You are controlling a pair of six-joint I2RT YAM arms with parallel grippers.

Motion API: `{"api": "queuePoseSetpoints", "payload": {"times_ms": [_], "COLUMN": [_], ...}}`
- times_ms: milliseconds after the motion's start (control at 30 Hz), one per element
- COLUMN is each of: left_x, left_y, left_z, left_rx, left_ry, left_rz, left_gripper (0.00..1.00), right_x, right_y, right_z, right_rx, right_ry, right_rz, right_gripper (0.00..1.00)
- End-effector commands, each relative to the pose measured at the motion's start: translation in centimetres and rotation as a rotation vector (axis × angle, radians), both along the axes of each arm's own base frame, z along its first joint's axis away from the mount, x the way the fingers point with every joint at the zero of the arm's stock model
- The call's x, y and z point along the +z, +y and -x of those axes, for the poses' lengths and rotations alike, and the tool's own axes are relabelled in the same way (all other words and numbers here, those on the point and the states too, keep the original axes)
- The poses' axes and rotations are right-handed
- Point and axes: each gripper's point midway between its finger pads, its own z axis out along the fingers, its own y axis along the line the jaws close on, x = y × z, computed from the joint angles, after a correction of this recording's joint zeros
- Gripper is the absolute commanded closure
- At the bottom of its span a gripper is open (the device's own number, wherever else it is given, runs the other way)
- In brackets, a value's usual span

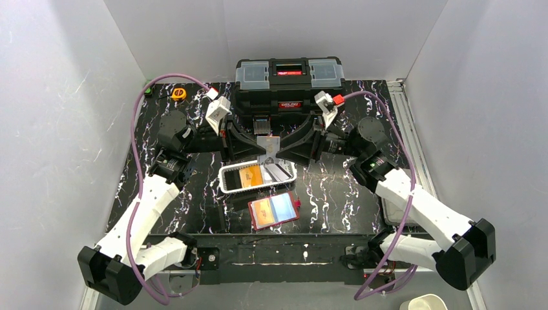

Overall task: Put the credit cards into the card holder
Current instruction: Pick up the credit card from the storage box, then turn over the card slot in the card holder.

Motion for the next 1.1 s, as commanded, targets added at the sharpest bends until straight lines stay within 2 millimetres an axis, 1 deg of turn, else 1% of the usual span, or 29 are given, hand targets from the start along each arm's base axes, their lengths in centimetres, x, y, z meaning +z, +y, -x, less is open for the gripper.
{"api": "queuePoseSetpoints", "payload": {"times_ms": [0,67,100,267,300,333,367,400,433,467,500,533,567,600,667,733,767,800,833,900,933,967,1000,1067], "left_x": [0.6,0.6,0.7,1.1,1.1,1.2,1.1,1.1,0.9,0.7,0.5,0.2,-0.2,-0.6,-1.7,-3.8,-5.3,-7.1,-9.5,-13.9,-16.1,-17.7,-19.6,-22.0], "left_y": [-0.1,-0.1,-0.1,-0.1,-0.1,-0.1,-0.1,0.0,0.0,0.0,0.1,0.2,0.3,0.5,1.2,2.1,2.6,3.1,3.6,4.7,5.2,5.6,6.1,6.7], "left_z": [0.7,0.7,0.7,0.5,0.5,0.5,0.5,0.5,0.5,0.4,0.4,0.4,0.3,0.2,-0.6,-1.4,-1.8,-2.0,-1.8,-0.7,0.0,0.3,1.0,1.8], "left_rx": [-0.031,-0.029,-0.026,-0.011,-0.010,-0.012,-0.011,-0.007,-0.002,0.004,0.011,0.013,0.019,0.031,0.075,0.115,0.135,0.152,0.145,0.086,0.062,0.038,0.004,-0.068], "left_ry": [-0.028,-0.027,-0.027,-0.015,-0.011,-0.012,-0.010,-0.009,-0.004,0.001,0.006,0.012,0.015,0.018,0.021,0.003,-0.027,-0.065,-0.101,-0.211,-0.237,-0.312,-0.358,-0.503], "left_rz": [0.010,0.011,0.012,0.023,0.023,0.023,0.022,0.020,0.016,0.013,0.011,0.007,0.002,-0.005,-0.023,-0.067,-0.107,-0.163,-0.232,-0.342,-0.388,-0.420,-0.454,-0.498], "left_gripper": [1.00,1.00,1.00,1.00,0.96,0.83,0.75,0.71,0.58,0.34,0.22,0.15,0.05,0.02,0.02,0.02,0.02,0.02,0.02,0.02,0.02,0.02,0.02,0.06], "right_x": [3.5,3.7,3.8,3.5,3.5,3.5,3.5,3.4,3.2,3.0,2.6,1.9,1.3,0.5,-1.0,-3.5,-5.4,-8.0,-10.3,-14.7,-16.8,-18.6,-20.0,-22.0], "right_y": [0.5,0.7,0.8,1.0,0.9,0.8,0.8,0.6,0.5,0.4,0.2,0.1,0.0,-0.1,-0.5,-1.0,-1.3,-1.5,-1.7,-2.0,-2.4,-2.6,-2.8,-2.9], "right_z": [0.3,0.3,0.2,0.3,0.3,0.4,0.4,0.5,0.6,0.6,0.7,0.6,0.6,0.5,0.1,-0.2,-0.7,-1.2,-1.5,-1.8,-1.9,-1.9,-2.0,-2.2], "right_rx": [0.029,0.026,0.018,0.009,0.005,0.003,-0.002,-0.005,-0.012,-0.018,-0.022,-0.030,-0.033,-0.042,-0.057,-0.076,-0.103,-0.134,-0.157,-0.182,-0.206,-0.226,-0.249,-0.301], "right_ry": [-0.088,-0.091,-0.096,-0.096,-0.094,-0.093,-0.093,-0.092,-0.092,-0.086,-0.076,-0.056,-0.040,-0.010,0.057,0.131,0.180,0.256,0.324,0.462,0.520,0.562,0.589,0.591], "right_rz": [-0.068,-0.076,-0.083,-0.079,-0.079,-0.080,-0.080,-0.078,-0.071,-0.060,-0.047,-0.016,0.006,0.038,0.103,0.187,0.248,0.325,0.392,0.522,0.586,0.634,0.662,0.701], "right_gripper": [0.46,0.53,0.60,0.82,0.87,0.91,0.93,0.94,0.94,0.94,0.94,0.95,0.98,0.99,0.99,0.99,0.99,0.99,0.99,0.99,0.99,0.99,0.99,0.99]}}
